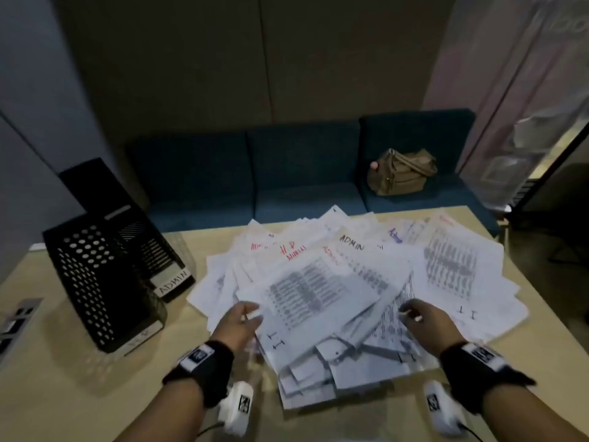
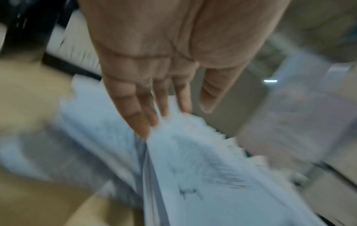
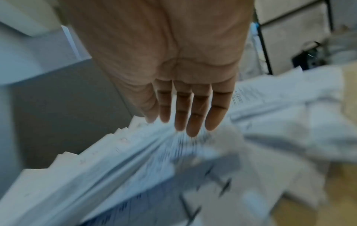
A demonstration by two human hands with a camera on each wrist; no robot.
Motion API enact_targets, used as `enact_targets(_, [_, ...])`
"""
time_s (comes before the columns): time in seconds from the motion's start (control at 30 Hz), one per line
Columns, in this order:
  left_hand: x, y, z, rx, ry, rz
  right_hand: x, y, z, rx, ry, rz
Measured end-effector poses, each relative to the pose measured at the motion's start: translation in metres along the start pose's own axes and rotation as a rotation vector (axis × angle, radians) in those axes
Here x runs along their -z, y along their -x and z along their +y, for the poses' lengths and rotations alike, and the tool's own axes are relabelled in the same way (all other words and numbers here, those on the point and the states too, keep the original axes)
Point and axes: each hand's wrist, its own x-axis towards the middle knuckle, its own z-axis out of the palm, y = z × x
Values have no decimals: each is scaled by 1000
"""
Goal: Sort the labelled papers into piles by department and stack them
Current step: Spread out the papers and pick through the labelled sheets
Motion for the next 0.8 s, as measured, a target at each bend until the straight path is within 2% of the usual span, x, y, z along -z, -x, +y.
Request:
enact_targets(0.1, [-14, -23, -3, 83, -188, 173, -28, -18, -5, -208, -153, -30])
enact_targets(0.17, [-21, -26, -7, 110, -257, 233, -46, -22, -6, -250, -228, -45])
enact_targets(0.23, [-24, -23, -21, 96, -353, 227, -57, -23, -2, -284, -303, -26])
enact_targets(0.3, [-28, -21, -24, 64, -459, 208, -61, -25, -2, -334, -487, -10])
enact_targets(0.4, [-41, -16, -25, 23, -388, 209, -63, -26, -4, -395, -863, -33])
enact_targets(0.43, [-46, -11, -23, 11, -356, 201, -63, -27, -7, -401, -904, -27])
enact_targets(0.5, [-58, -1, -22, -3, -295, 107, -62, -27, -9, -405, -879, 4])
enact_targets(0.6, [-69, 20, -26, 44, -229, -193, -59, -25, -7, -403, -830, 45])
enact_targets(0.63, [-71, 26, -27, 75, -209, -241, -56, -25, -5, -402, -817, 44])
enact_targets(0.67, [-70, 33, -25, 84, -191, -227, -54, -25, 0, -390, -793, 62])
enact_targets(0.7, [-67, 36, -22, 71, -195, -146, -51, -24, 4, -374, -718, 61])
enact_targets(0.8, [-53, 36, -14, -25, -287, 179, -41, -18, 20, -295, -484, 30])
